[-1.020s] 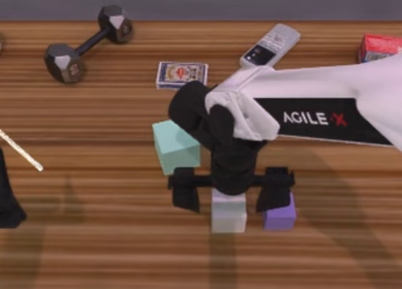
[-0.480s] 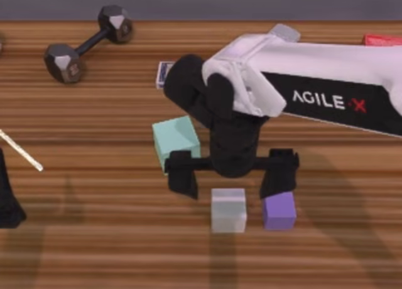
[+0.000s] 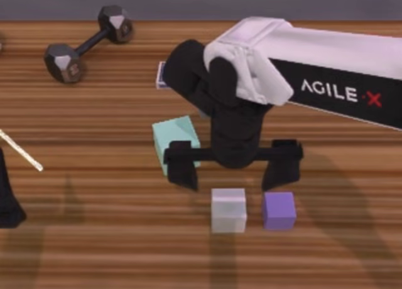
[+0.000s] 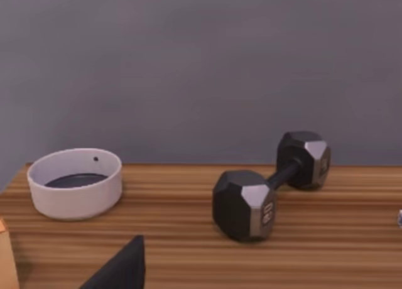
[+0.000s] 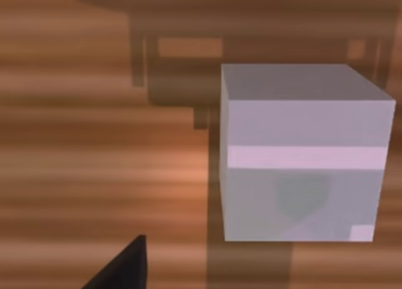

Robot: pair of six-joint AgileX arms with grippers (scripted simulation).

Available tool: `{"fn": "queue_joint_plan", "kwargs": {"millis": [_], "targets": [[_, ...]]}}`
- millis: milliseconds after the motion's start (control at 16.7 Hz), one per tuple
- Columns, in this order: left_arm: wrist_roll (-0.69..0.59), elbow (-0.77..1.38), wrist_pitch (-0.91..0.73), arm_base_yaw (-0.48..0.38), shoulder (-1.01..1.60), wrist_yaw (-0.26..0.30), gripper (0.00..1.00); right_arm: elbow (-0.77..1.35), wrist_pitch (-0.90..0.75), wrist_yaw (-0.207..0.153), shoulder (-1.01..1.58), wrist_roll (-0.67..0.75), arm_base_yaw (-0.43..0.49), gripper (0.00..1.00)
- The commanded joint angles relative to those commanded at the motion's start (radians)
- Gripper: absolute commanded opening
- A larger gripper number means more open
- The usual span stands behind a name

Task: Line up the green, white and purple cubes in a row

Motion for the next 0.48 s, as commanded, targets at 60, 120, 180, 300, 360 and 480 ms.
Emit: {"fn": "queue_joint_plan", "kwargs": {"millis": [60, 120, 180, 300, 360, 480], "targets": [[0.002, 0.008, -0.005, -0.002, 0.008, 0.000, 1.00, -0.007, 0.004, 0.003, -0.008, -0.004, -0.004, 1.00], [0.007, 0.026, -0.016, -0.005, 0.026, 0.001, 1.00, -0.020, 0.011, 0.009, -0.026, -0.012, -0.012, 1.00], [0.014, 0.052, -0.033, -0.011, 0.052, 0.002, 1.00, -0.041, 0.023, 0.018, -0.052, -0.025, -0.023, 1.00], [0.037, 0.128, -0.082, -0.029, 0.131, 0.004, 1.00, -0.101, 0.059, 0.042, -0.132, -0.062, -0.054, 1.00], [0.053, 0.178, -0.115, -0.041, 0.185, 0.006, 1.00, -0.141, 0.084, 0.056, -0.186, -0.086, -0.075, 1.00], [0.095, 0.295, -0.196, -0.073, 0.314, 0.011, 1.00, -0.239, 0.146, 0.084, -0.323, -0.145, -0.124, 1.00]]}}
